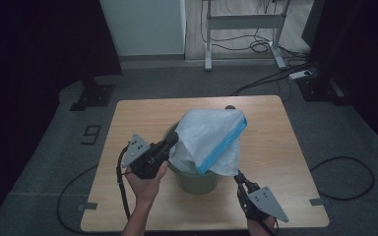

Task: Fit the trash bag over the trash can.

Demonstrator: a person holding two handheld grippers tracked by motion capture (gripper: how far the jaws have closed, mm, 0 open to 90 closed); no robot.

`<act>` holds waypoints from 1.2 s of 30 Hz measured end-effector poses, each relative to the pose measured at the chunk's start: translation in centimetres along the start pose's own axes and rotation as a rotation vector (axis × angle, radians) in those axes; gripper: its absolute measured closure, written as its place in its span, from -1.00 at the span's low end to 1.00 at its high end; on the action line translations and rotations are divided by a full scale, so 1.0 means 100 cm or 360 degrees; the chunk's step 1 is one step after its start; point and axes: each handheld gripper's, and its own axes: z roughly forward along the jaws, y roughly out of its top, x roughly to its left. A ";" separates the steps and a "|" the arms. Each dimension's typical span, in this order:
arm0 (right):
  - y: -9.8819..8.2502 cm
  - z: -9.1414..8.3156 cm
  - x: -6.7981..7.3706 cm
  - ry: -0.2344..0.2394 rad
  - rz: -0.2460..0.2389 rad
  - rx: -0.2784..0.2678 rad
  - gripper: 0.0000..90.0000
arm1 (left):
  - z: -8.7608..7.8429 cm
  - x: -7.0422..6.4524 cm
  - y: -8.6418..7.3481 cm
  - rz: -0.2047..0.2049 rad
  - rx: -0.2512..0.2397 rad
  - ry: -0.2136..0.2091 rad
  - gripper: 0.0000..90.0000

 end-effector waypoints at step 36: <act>0.027 0.015 -0.096 -0.0187 0.0136 0.0115 -0.13 | -0.056 0.028 -0.051 -0.0144 0.0013 0.0017 1.00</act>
